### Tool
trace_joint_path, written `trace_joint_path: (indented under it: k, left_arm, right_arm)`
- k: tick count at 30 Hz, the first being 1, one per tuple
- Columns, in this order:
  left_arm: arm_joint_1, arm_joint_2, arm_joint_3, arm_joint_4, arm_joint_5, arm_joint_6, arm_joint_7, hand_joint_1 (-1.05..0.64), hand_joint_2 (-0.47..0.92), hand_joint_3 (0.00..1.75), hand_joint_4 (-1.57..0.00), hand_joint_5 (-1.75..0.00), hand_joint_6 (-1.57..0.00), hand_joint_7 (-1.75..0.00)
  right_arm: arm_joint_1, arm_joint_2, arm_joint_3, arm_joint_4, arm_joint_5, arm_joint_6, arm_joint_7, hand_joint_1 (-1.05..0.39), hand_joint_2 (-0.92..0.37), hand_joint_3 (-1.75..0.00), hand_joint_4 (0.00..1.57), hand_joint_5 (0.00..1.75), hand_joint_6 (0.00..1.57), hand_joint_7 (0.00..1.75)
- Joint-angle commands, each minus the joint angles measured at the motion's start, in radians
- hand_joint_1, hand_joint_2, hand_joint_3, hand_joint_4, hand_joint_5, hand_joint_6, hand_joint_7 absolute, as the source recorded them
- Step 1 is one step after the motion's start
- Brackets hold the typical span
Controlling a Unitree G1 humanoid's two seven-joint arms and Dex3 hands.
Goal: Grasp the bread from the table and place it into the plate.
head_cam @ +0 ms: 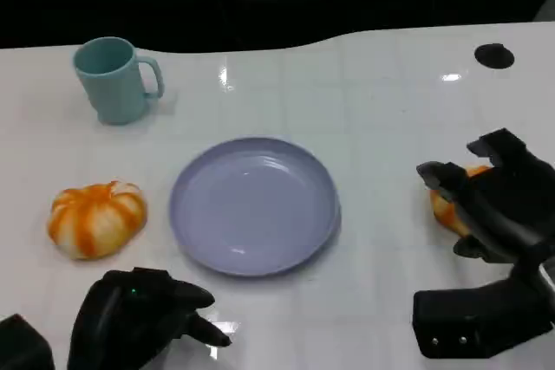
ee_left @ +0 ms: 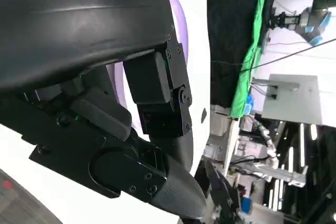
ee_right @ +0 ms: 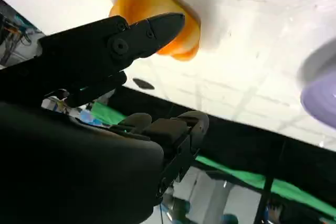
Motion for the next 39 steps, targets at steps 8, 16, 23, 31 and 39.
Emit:
trace_joint_path:
  k: [8, 16, 23, 31, 39]
  left_arm:
    - [0.017, 0.004, 0.005, -0.02, 0.003, 0.0, 0.012, -1.05, 0.76, 0.0, -1.57, -0.37, -1.57, -0.13]
    - [0.026, 0.004, 0.004, -0.03, 0.003, -0.003, 0.009, -1.05, 0.76, 0.0, -1.57, -0.37, -1.57, -0.14]
    - [0.029, 0.006, 0.004, -0.037, 0.003, 0.001, 0.01, -1.05, 0.76, 0.0, -1.57, -0.38, -1.57, -0.14]
    - [0.03, 0.005, 0.003, -0.04, 0.002, 0.003, 0.009, -1.05, 0.76, 0.0, -1.57, -0.38, -1.57, -0.14]
    - [0.031, 0.003, 0.001, -0.043, 0.004, 0.006, 0.014, -1.05, 0.76, 0.0, -1.57, -0.37, -1.57, -0.14]
  right_arm:
    - [-0.17, 0.033, 0.104, 0.383, 0.034, 0.051, -0.123, -0.5, -0.82, -0.01, 0.26, 0.2, 0.36, 0.0]
    - [-0.243, 0.047, 0.149, 0.559, 0.082, 0.097, -0.151, -0.55, -0.84, -0.01, 0.24, 0.14, 0.33, 0.0]
    - [-0.277, 0.054, 0.145, 0.658, 0.193, 0.041, -0.212, -0.46, -0.89, -0.01, 0.56, 0.14, 0.49, 0.03]
    - [-0.307, 0.038, 0.158, 0.777, 0.295, -0.164, -0.43, -0.17, -0.92, -0.01, 0.85, 1.69, 1.3, 0.17]
    - [-0.324, 0.048, 0.164, 0.839, 0.308, -0.248, -0.589, -0.15, -0.89, -0.01, 0.86, 1.75, 0.9, 1.06]
